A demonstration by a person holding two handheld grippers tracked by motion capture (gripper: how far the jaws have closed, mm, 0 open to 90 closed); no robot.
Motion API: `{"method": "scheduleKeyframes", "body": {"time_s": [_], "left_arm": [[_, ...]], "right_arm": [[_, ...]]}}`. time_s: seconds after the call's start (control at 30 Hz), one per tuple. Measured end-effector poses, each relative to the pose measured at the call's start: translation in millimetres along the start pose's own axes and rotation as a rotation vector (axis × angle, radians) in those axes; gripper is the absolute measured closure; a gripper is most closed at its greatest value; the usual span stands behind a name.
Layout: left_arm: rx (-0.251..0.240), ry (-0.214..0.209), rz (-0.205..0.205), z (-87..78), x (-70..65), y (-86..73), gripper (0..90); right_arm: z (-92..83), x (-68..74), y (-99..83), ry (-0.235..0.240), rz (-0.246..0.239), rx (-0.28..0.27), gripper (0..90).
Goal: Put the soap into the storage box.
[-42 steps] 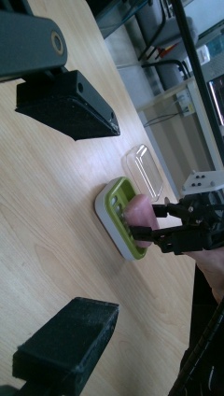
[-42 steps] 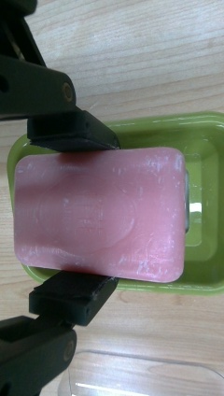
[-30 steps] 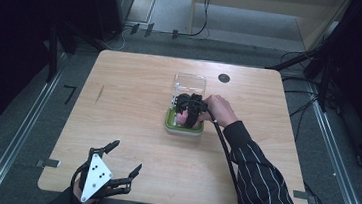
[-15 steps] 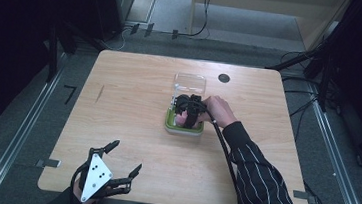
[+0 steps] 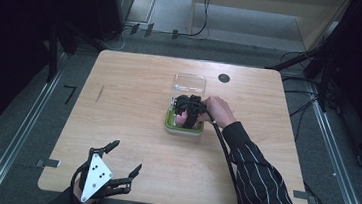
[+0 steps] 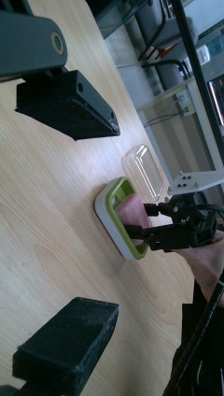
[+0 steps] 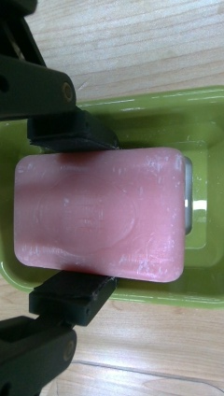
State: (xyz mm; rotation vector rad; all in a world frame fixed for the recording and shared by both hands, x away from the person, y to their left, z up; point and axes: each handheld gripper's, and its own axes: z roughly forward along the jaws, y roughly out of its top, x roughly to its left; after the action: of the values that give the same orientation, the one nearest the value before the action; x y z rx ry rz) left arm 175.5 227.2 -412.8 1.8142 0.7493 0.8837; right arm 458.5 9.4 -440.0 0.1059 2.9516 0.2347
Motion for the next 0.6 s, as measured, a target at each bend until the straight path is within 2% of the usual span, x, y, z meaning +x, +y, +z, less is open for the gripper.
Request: {"method": "scheduleKeyframes", "body": {"time_s": [0.43, 0.6], "left_arm": [[0.002, 0.003, 0.0, -0.5, 0.1, -0.3, 13.6], [0.001, 0.0, 0.001, -0.2, -0.2, 0.0, 13.6]], "right_arm": [[1.0, -2.2, -0.8, 0.001, 0.001, 0.01, 38.8], [-0.5, -1.4, -1.4, 0.002, 0.016, 0.014, 37.4]]}}
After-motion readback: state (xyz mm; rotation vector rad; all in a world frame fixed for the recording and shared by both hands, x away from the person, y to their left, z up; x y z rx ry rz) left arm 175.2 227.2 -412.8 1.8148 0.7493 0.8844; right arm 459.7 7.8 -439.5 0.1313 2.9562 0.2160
